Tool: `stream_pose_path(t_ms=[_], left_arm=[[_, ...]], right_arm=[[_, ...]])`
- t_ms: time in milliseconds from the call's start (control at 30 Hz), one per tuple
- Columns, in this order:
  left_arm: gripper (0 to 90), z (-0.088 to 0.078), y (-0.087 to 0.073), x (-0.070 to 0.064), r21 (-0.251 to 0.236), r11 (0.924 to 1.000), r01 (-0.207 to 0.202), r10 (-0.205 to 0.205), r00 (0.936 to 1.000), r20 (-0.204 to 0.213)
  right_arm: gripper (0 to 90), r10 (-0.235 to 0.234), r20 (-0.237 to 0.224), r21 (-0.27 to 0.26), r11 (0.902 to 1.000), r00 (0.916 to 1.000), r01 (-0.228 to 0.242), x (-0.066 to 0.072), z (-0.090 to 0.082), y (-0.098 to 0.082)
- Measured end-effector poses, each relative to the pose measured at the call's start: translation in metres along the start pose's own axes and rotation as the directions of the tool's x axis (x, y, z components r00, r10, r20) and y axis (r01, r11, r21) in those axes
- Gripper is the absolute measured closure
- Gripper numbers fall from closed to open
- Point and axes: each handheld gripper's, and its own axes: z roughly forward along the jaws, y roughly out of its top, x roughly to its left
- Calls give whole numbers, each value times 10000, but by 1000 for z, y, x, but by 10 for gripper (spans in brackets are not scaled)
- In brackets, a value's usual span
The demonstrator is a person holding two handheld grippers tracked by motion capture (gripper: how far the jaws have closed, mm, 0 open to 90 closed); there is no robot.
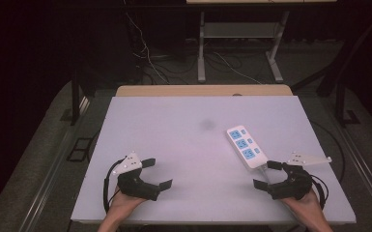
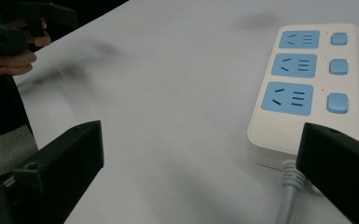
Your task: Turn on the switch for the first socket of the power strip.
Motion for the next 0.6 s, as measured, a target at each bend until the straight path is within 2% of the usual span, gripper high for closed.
stream_pose_path(t_ms=[600], left_arm=[[0,3,0,2,145,9999,-7,4,9998,185]], right_arm=[[3,58,-71,172,9998,10000,-57,1,-1,-1]])
